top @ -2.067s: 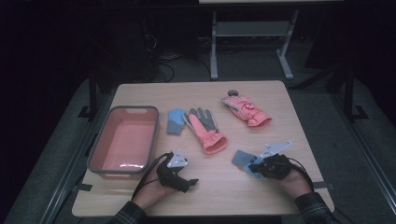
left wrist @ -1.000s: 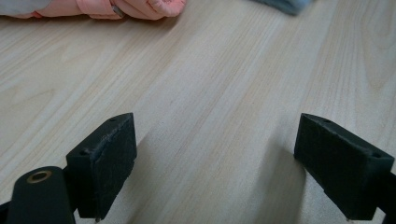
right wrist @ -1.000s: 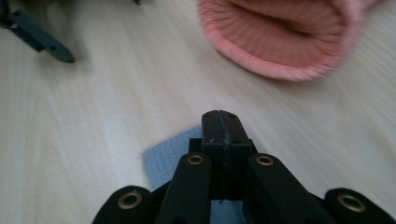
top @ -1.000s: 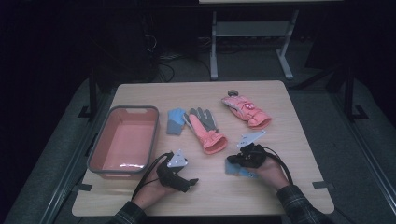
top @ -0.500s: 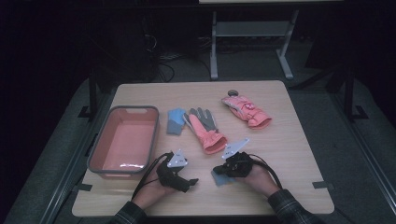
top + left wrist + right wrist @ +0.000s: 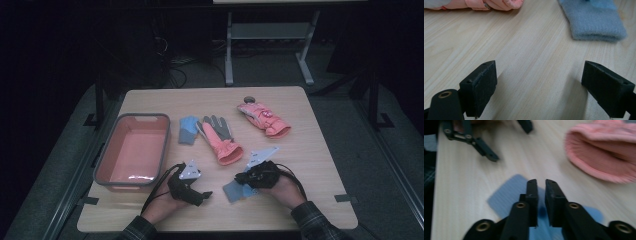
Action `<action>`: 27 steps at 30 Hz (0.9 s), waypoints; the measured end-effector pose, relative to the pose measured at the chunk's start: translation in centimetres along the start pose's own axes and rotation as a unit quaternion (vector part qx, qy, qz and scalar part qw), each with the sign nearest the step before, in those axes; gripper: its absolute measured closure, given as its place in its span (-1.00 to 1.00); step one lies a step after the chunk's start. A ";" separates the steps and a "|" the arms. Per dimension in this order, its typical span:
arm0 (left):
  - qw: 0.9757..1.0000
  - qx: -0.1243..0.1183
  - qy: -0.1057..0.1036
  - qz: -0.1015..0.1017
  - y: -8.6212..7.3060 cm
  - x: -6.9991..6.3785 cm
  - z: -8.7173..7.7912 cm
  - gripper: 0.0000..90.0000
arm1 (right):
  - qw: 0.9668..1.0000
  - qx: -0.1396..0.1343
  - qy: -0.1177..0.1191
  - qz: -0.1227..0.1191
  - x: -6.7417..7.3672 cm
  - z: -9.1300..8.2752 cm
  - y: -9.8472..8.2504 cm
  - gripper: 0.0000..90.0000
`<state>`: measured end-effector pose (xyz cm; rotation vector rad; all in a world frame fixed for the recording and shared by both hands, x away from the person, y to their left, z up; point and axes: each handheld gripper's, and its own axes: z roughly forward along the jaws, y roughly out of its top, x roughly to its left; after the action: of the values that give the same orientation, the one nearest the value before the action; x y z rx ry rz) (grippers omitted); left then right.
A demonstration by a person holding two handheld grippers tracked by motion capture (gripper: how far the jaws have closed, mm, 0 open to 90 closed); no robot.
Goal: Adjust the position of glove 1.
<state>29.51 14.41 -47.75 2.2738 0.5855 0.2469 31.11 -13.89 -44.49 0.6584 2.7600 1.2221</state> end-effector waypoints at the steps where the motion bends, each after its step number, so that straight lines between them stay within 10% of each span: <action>1: 1.000 0.000 0.000 0.000 0.0 0.0 0.0 -0.73 | 1.000 -0.002 -0.014 0.003 -0.3 -0.5 -0.4 0.67; 13: 1.000 0.002 0.000 0.003 0.0 0.0 0.0 -0.73 | 0.993 -0.018 -0.093 0.067 -3.0 -5.0 -4.6 -0.08; 19: 1.000 0.001 0.000 0.003 0.0 0.0 0.0 -0.73 | 0.985 -0.005 -0.152 0.084 -3.5 -5.9 -7.6 -0.57; 27: 1.000 0.008 0.015 -0.012 0.4 0.1 -0.3 -0.39 | 0.982 -0.006 -0.160 0.099 -4.0 -6.5 -9.7 -0.70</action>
<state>29.59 14.41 -47.29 2.2811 0.6327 0.2666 29.86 -25.74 -47.47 1.0475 2.4669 1.0522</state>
